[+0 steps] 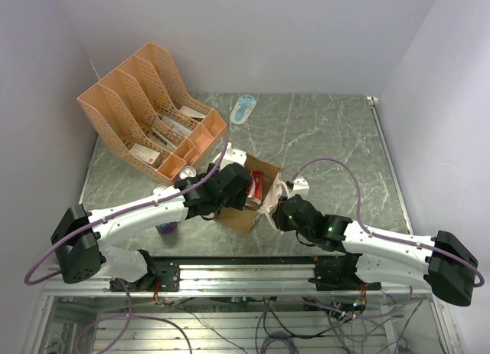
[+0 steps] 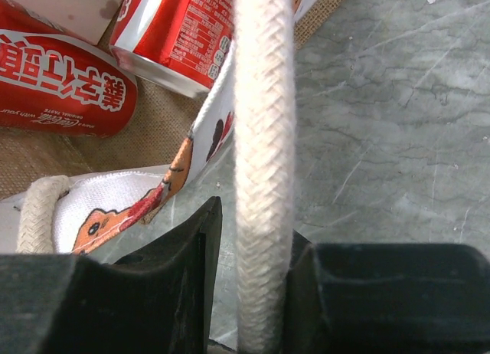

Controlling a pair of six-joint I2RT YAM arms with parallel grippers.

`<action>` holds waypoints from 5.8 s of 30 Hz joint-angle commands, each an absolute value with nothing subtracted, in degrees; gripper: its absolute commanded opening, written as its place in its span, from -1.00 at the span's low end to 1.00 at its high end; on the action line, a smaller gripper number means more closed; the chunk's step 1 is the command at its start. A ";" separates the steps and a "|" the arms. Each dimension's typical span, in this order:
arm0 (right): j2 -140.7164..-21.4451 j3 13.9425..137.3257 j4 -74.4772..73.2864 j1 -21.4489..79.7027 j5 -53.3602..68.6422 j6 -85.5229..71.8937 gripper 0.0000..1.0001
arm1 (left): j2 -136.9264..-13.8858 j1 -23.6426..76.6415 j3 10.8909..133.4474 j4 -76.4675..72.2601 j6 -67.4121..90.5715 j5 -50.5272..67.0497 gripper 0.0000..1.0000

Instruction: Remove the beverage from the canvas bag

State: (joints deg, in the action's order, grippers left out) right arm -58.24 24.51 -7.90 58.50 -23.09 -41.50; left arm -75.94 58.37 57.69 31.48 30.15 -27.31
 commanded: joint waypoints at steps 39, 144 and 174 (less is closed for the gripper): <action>-57.48 22.85 -9.26 58.72 -22.57 -39.97 -0.51 | -84.18 58.43 54.91 34.81 31.99 -26.87 0.69; -46.24 30.06 -22.64 60.32 -49.00 -44.16 -0.72 | -74.06 58.27 63.71 -3.70 25.48 -15.57 -0.86; -52.23 49.21 -9.32 60.29 -5.49 -12.08 0.98 | -45.89 57.40 49.32 -8.48 28.65 -17.65 -0.86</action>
State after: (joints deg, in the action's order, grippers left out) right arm -52.10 49.76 -19.84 60.12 -25.39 -21.78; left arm -48.95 57.78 48.93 -2.24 26.55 -16.80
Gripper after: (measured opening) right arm 0.990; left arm 0.723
